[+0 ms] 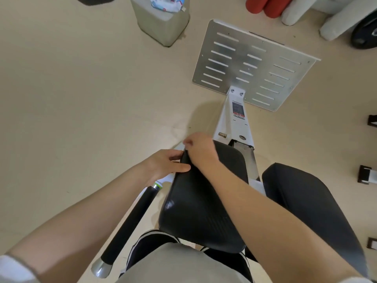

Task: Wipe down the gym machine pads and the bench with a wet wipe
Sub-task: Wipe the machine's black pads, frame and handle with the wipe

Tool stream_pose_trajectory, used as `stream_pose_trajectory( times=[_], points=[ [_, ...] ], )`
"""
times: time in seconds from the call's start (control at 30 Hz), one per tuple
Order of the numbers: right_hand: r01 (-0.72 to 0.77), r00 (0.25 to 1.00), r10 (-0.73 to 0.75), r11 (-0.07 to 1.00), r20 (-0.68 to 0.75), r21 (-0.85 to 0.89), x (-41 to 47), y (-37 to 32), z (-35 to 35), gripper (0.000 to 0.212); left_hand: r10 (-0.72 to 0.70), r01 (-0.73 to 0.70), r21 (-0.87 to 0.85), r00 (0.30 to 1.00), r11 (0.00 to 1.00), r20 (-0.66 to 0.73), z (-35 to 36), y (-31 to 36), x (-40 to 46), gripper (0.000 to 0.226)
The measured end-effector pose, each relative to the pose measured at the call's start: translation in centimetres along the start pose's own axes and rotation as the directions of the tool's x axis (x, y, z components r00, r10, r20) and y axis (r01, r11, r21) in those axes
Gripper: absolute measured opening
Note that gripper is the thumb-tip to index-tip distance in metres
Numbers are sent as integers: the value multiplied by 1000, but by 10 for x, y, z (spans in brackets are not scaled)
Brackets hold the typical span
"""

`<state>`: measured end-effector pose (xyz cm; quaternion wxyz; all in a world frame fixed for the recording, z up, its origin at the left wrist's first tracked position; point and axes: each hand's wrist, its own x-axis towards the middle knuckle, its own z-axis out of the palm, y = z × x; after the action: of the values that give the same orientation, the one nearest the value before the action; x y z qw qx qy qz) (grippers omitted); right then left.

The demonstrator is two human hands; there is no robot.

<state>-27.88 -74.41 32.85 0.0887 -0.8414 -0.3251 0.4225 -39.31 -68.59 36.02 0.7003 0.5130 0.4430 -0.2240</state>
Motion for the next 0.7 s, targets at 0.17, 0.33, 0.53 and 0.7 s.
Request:
stream_pose_trajectory(
  times=[0.17, 0.33, 0.53, 0.7],
  points=[
    [45, 998, -47, 997, -34, -64, -13, 29, -8, 29, -9, 3, 69, 996, 998, 86, -4, 0, 1, 29],
    [-408, 901, 403, 913, -161, 1, -17, 106, -39, 29, -29, 15, 142, 995, 990, 94, -8, -2, 8, 42],
    [-345, 899, 390, 910, -199, 229, -12, 73, -25, 24, -31, 21, 127, 997, 992, 76, -9, -2, 12, 46],
    [-20, 1000, 27, 940, -16, 340, -18, -6, -1, 27, 9, -15, 107, 998, 994, 59, -5, 1, 6, 39]
  ],
)
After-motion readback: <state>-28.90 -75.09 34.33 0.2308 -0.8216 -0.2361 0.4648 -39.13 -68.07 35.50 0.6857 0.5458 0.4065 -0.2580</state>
